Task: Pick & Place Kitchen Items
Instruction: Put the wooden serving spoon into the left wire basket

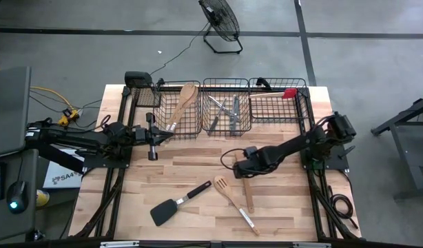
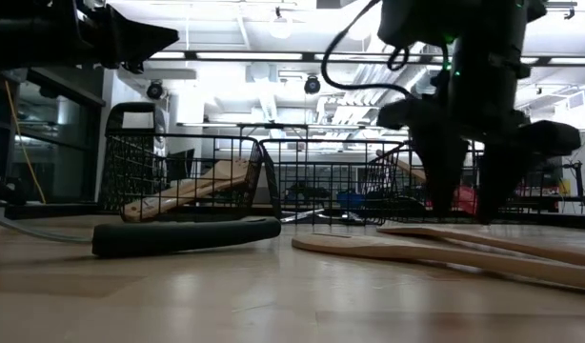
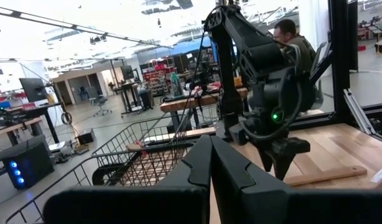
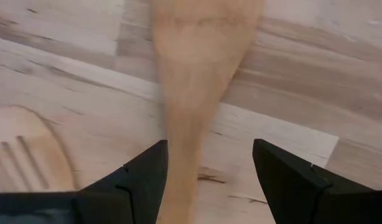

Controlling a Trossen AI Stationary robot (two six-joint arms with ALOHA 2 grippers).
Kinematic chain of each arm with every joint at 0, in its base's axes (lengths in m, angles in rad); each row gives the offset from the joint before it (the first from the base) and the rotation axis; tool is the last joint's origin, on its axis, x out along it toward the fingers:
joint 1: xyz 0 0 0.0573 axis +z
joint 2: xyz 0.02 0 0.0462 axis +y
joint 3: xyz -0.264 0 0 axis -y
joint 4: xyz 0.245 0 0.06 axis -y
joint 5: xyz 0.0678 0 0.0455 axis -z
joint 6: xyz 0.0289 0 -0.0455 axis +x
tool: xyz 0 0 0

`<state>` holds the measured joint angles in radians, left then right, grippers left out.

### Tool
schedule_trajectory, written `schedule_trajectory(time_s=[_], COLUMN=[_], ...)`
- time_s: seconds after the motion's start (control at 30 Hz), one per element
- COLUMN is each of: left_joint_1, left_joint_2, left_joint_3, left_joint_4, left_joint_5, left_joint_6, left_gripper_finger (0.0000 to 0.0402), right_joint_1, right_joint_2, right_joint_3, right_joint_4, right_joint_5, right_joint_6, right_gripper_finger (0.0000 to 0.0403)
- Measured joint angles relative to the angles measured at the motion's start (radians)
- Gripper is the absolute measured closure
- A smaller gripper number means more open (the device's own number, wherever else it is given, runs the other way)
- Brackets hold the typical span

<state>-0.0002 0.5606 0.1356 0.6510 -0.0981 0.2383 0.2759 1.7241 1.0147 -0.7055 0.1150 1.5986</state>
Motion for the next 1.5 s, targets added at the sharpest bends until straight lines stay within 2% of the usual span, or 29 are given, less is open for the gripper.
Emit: schedule_trajectory(time_s=[0.27,0.53,0.73,1.03,1.13,1.5], left_joint_1=[0.0,0.0,0.0,0.0,0.0,0.0], left_joint_2=[0.0,0.0,0.0,0.0,0.0,0.0], left_joint_3=[0.0,0.0,0.0,0.0,0.0,0.0], left_joint_4=[-0.013,-0.027,-0.026,-0.041,-0.045,-0.076], left_joint_5=[0.0,0.0,0.0,0.003,0.003,0.002], left_joint_6=[-0.004,-0.005,-0.004,-0.004,-0.004,-0.004], left_gripper_finger=[0.04,0.04,0.04,0.04,0.04,0.04], right_joint_1=[-0.004,0.002,0.005,0.013,0.019,0.024], right_joint_2=[0.0,0.016,0.102,0.233,0.257,0.263], right_joint_3=[0.025,0.025,0.043,0.194,0.198,0.199], right_joint_4=[-0.068,-0.009,0.035,-0.122,-0.111,-0.094], right_joint_5=[0.012,-0.002,-0.062,-0.047,-0.058,-0.074], right_joint_6=[0.02,0.032,0.02,-0.037,-0.041,-0.026], right_gripper_finger=[0.0176,0.0176,0.0176,0.018,0.0198,0.0304])
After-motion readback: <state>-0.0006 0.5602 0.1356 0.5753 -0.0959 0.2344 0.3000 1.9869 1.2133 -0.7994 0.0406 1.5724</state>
